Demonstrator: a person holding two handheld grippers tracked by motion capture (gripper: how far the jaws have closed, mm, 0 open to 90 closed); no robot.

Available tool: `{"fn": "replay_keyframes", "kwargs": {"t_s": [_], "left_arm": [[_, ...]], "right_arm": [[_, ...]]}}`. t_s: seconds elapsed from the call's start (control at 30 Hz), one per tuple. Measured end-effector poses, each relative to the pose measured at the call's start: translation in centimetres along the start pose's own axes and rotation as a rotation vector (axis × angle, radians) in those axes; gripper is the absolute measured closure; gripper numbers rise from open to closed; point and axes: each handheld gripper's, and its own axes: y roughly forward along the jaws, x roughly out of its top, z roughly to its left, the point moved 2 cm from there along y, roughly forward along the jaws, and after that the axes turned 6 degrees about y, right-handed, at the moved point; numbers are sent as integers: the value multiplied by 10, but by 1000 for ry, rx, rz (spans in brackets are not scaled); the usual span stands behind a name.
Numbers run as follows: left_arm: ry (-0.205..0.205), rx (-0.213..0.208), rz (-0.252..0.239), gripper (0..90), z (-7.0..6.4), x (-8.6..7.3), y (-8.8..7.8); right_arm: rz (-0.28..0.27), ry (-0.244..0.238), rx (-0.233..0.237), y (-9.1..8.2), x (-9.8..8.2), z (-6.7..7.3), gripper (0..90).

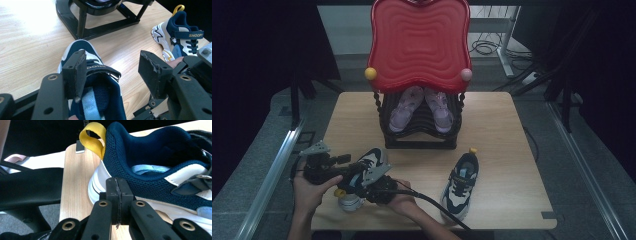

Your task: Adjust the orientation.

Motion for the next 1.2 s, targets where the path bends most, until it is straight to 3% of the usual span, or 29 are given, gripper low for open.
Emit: {"fn": "replay_keyframes", "kwargs": {"t_s": [0.17, 0.37, 0.6, 0.63, 0.7, 0.77, 0.8, 0.83, 0.93, 1.2], "left_arm": [[-1, 2, 1, 400, 0, -1, 0], [-4, 8, -1, 400, 3, -2, -2], [-9, 11, -2, 400, 2, -2, -3], [-9, 11, 1, 400, 2, -2, -2], [-10, 11, 4, 400, 2, -3, -1], [-7, 11, 10, 401, 1, -3, 1], [-6, 11, 15, 400, 0, -3, 2], [-6, 11, 15, 400, 0, -3, 2], [-4, 11, 23, 400, -2, -4, 5], [2, 7, 38, 400, -5, -5, 10]], "right_arm": [[-3, 3, -9, 2, 1, 1, 898], [-28, 2, -24, -14, 1, 2, 898], [-36, -12, -75, -55, -17, 0, 898], [-39, -1, -102, -71, -25, -1, 898], [-47, 12, -111, -80, -29, -1, 898], [-63, 20, -131, -96, -37, -1, 898], [-76, 27, -157, -113, -45, -1, 898], [-76, 27, -157, -113, -45, -1, 898], [-101, 53, -199, -142, -59, -2, 898], [-130, 119, -264, -180, -86, -8, 897]]}}
